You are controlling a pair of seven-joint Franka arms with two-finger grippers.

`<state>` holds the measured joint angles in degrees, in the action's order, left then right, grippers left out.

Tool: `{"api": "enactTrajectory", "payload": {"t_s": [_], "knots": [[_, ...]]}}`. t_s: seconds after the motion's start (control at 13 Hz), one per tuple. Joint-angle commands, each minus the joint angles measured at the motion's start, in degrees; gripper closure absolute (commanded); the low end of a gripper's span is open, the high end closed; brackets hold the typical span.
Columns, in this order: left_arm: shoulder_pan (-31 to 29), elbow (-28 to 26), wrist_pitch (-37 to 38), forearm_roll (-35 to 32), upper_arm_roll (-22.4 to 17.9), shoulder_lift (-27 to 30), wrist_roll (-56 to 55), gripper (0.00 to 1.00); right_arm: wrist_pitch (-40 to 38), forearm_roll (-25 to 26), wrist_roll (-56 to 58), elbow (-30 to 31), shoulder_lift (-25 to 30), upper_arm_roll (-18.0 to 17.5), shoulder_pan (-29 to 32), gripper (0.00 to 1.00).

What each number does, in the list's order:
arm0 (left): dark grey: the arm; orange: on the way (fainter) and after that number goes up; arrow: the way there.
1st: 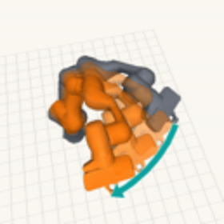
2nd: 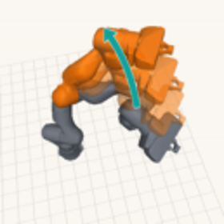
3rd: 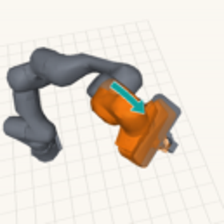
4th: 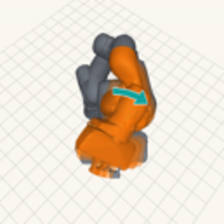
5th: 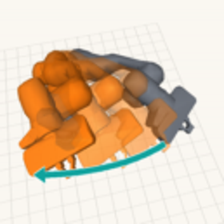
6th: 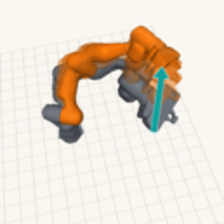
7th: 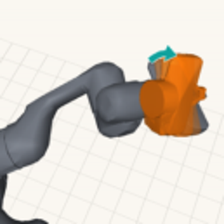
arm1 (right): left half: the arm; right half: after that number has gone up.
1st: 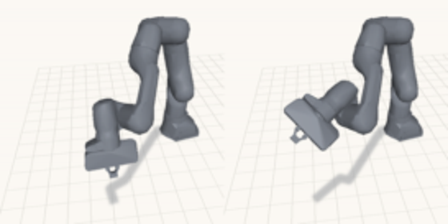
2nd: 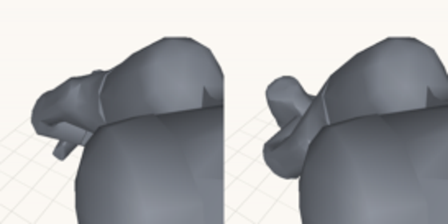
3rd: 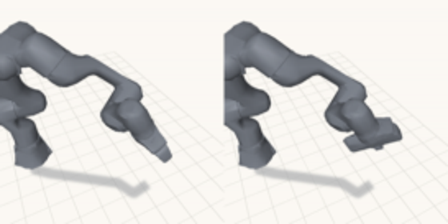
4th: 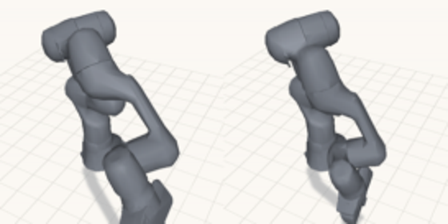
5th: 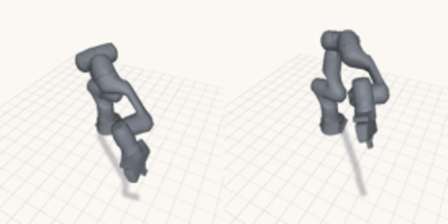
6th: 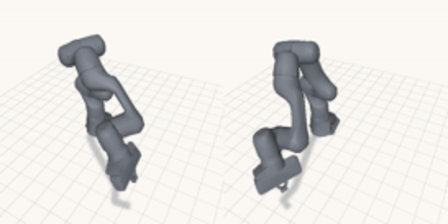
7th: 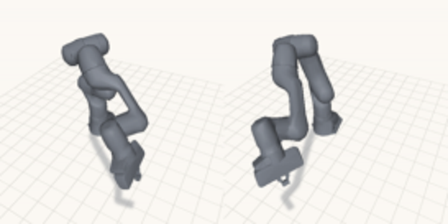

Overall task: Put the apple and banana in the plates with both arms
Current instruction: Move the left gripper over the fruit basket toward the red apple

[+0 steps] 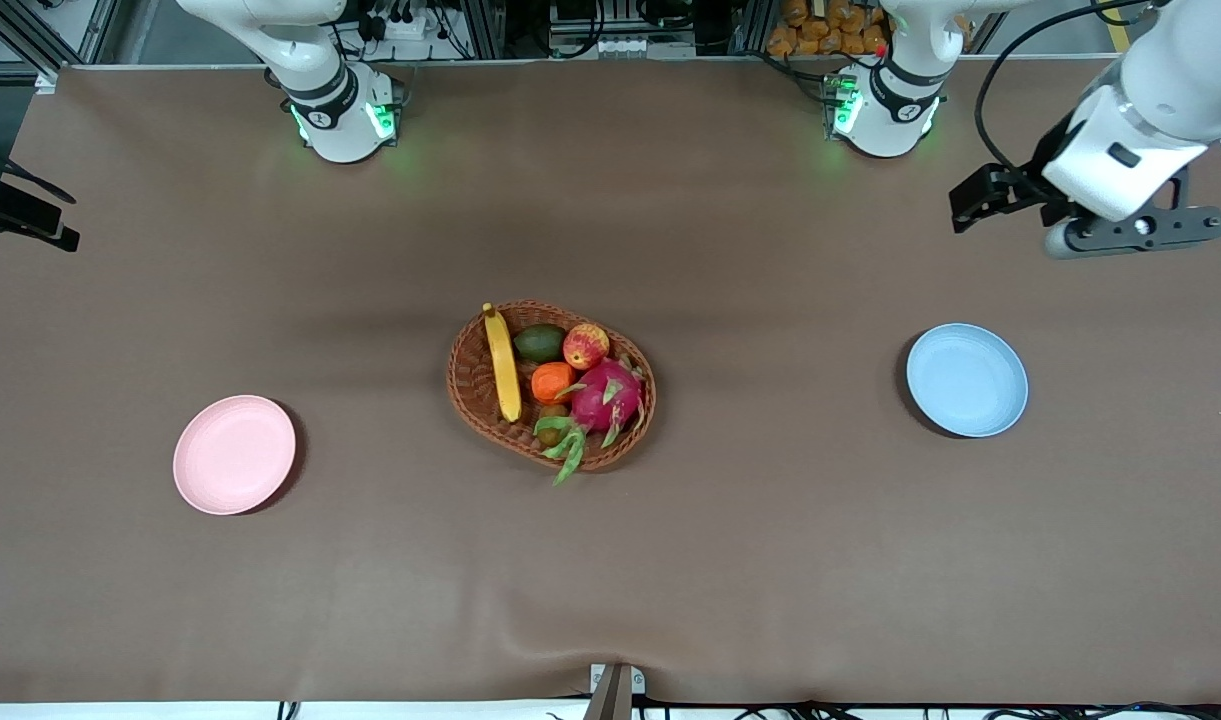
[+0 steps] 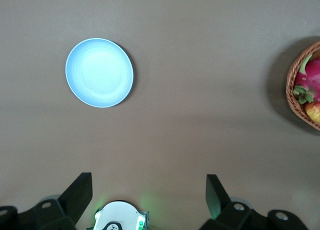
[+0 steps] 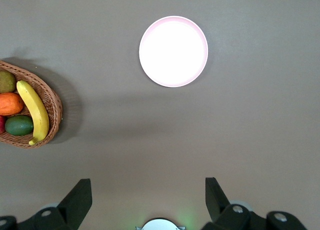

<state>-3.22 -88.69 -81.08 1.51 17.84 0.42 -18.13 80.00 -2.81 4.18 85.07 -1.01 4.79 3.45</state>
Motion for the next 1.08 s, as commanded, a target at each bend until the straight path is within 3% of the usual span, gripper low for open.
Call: {"api": "enactTrajectory", "payload": {"t_s": [0.0, 0.31, 0.46, 0.77, 1.0], "knots": [[0.1, -1.2, -0.1, -2.6, 3.2, -0.2, -1.3, 0.0, -0.8, 0.5, 0.7, -0.8, 0.0, -0.3, 0.2, 0.0], [0.3, -1.8, -2.7, -4.6, 10.4, -3.3, -12.8, 0.0, -0.8, 0.5, 0.7, -0.8, 0.0, -0.3, 0.2, 0.0], [1.4, -3.2, -5.0, -4.6, 12.0, -4.1, -17.3, 0.0, -0.8, 0.5, 0.7, -0.9, 0.0, -0.3, 0.2, 0.0], [8.9, -4.7, -11.4, -4.7, 12.0, -8.1, -32.5, 0.0, -0.8, 0.5, 0.7, -0.9, 0.0, -0.3, 0.2, 0.0], [16.5, -4.0, -14.8, -13.3, 12.0, -15.1, -44.8, 0.0, -0.8, 0.4, 0.7, -0.9, 0.0, -0.3, 0.2, 0.0]]}}
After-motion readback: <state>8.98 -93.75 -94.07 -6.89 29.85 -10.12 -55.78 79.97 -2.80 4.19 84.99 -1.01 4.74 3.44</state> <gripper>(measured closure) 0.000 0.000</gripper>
